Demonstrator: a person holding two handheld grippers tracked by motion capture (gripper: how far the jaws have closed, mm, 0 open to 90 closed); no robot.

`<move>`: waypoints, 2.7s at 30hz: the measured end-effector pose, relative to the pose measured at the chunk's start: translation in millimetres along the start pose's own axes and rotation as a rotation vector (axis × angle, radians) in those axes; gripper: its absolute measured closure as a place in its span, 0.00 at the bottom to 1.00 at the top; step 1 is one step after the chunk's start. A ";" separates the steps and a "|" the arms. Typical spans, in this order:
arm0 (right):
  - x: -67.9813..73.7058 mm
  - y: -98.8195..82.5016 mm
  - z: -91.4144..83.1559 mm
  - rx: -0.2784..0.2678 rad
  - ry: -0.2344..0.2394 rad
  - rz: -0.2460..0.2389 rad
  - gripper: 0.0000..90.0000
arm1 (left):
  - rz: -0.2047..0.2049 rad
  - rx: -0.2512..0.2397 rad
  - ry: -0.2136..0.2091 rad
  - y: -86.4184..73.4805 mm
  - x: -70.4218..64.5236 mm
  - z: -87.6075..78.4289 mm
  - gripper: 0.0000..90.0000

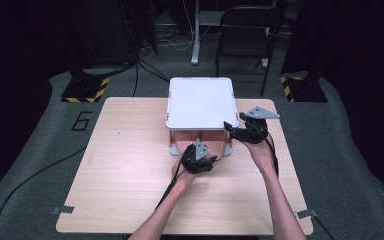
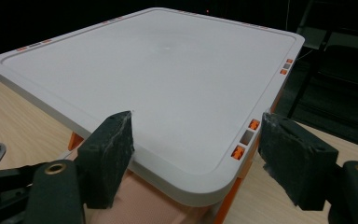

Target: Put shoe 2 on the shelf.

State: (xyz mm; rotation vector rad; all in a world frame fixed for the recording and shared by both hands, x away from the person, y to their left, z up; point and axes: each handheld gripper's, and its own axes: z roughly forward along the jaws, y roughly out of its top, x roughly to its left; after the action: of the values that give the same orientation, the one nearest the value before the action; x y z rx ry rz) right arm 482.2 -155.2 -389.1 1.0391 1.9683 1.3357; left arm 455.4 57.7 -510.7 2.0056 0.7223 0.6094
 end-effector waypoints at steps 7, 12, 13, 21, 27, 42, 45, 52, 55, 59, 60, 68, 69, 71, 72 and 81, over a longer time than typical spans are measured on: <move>-0.9 -0.1 -0.3 0.003 0.004 -0.002 0.29 | -0.048 0.020 0.086 -0.3 3.9 2.5 0.45; -2.0 -0.3 -0.8 0.003 0.003 -0.001 0.29 | -0.125 0.042 0.104 -8.9 17.6 1.6 0.45; -2.1 -0.3 -0.6 0.002 0.003 0.001 0.29 | -0.114 0.045 0.106 -9.1 16.9 1.8 0.45; -2.2 -0.3 -0.7 -0.001 0.000 0.002 0.29 | -0.119 0.010 0.111 -7.2 21.4 -8.6 0.41; -4.0 -0.5 -3.4 0.006 -0.004 -0.004 0.29 | -0.125 -0.020 0.122 -15.2 41.1 -39.1 0.40; -1.5 -0.4 -2.1 -0.002 -0.018 -0.002 0.29 | -0.041 0.076 0.126 -33.2 62.9 -45.3 0.60; -1.5 -0.3 -1.7 0.000 -0.014 -0.003 0.29 | -0.051 0.077 0.127 -32.3 64.5 -44.4 0.64; 8.3 -10.4 6.6 0.100 -0.075 -0.150 0.24 | -0.081 0.053 0.110 -31.9 65.9 -41.9 0.65; 4.0 -14.1 3.2 0.042 -0.045 -0.070 0.27 | -0.088 0.040 0.092 -32.0 66.3 -44.0 0.61; 2.2 -11.9 -5.9 -0.003 -0.015 -0.014 0.27 | -0.094 -0.019 0.058 -29.1 64.4 -53.7 0.50; 3.9 -11.1 -8.6 -0.017 -0.013 -0.017 0.26 | -0.093 -0.026 0.056 -28.5 63.7 -56.0 0.47; 15.0 -24.8 -32.6 -0.062 -0.017 -0.010 0.22 | -0.061 -0.063 0.033 -27.0 58.9 -90.2 0.27; 15.7 -30.1 -35.1 -0.058 -0.022 -0.004 0.22 | -0.061 -0.067 0.033 -27.1 59.2 -93.8 0.26; 16.6 -38.6 -38.2 -0.054 -0.030 0.004 0.21 | -0.073 -0.083 0.033 -28.2 59.6 -102.7 0.25; 16.6 -43.8 -40.0 -0.048 -0.035 0.009 0.21 | -0.071 -0.084 0.033 -29.4 59.9 -107.1 0.25; 15.3 -93.8 -61.0 -0.020 -0.075 0.107 0.22 | -0.096 -0.066 0.046 -57.1 66.9 -140.3 0.22</move>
State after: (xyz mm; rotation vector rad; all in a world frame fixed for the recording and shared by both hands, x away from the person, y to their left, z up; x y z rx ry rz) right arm 398.5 -193.8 -454.5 1.1820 1.8639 1.3496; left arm 396.0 209.8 -483.3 1.8905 0.8110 0.6169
